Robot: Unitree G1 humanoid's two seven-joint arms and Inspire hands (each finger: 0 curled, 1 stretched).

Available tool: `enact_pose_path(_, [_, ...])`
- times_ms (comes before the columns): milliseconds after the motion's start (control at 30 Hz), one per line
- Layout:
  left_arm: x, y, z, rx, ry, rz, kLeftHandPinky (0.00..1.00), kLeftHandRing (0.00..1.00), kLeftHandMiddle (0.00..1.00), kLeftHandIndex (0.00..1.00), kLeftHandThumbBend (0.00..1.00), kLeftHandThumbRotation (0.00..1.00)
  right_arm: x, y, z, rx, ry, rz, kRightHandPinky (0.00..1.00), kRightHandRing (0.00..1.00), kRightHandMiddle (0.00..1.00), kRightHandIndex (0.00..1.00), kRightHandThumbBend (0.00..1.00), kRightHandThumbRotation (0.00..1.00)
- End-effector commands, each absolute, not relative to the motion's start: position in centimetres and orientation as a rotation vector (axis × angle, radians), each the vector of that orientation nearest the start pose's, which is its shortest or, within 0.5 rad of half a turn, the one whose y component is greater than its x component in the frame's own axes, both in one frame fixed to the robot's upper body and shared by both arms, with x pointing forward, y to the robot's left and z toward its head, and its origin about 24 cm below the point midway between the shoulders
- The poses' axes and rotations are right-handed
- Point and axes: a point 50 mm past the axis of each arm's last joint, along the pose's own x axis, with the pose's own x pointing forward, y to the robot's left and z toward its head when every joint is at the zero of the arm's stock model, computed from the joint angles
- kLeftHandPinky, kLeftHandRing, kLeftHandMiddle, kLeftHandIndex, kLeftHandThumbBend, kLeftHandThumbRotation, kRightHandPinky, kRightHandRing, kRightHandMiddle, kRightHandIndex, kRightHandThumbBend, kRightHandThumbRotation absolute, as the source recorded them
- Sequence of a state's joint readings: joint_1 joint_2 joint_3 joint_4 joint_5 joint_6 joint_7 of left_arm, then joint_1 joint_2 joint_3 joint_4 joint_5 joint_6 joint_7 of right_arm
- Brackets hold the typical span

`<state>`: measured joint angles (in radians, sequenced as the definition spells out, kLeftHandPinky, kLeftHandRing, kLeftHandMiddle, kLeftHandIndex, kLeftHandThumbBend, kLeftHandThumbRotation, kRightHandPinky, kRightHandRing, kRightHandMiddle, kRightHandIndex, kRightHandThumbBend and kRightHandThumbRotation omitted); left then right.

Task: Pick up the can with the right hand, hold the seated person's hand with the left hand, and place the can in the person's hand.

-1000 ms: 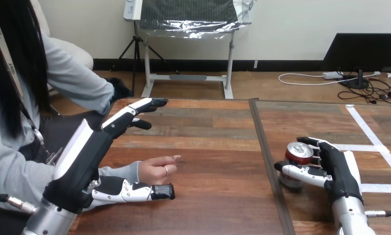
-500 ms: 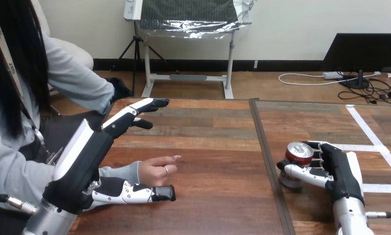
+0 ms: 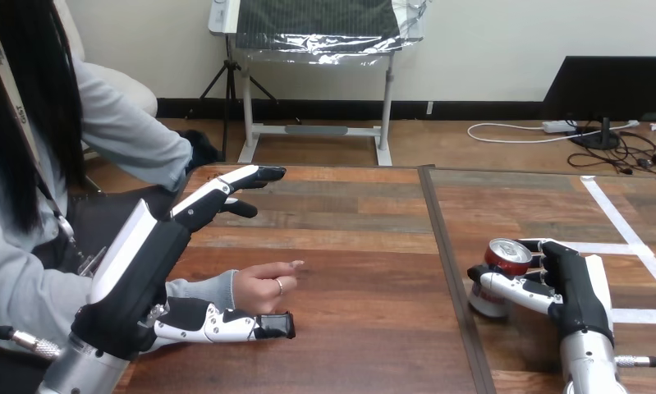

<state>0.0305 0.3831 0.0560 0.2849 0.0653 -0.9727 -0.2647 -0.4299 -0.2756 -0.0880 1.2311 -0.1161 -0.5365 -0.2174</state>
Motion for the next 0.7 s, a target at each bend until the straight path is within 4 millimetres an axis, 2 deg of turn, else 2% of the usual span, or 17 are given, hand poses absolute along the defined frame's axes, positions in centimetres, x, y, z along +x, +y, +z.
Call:
enact_pose_path(0, [22.34, 21.08, 7.94, 0.527, -0.644, -0.343, 0.71, 0.85, 0.86, 0.82, 1.00, 0.32, 28.89, -24.03, -2.83, -0.346, 0.181, -0.248, 0.38, 0.43, 0.53, 0.57, 0.77, 0.00])
enact_pose_path(667, [22.42, 21.09, 7.99, 0.528, -0.641, -0.342, 0.71, 0.84, 0.85, 0.82, 1.00, 0.32, 29.57, -24.01, -1.88, -0.348, 0.132, -0.245, 0.38, 0.42, 0.53, 0.56, 0.77, 0.00])
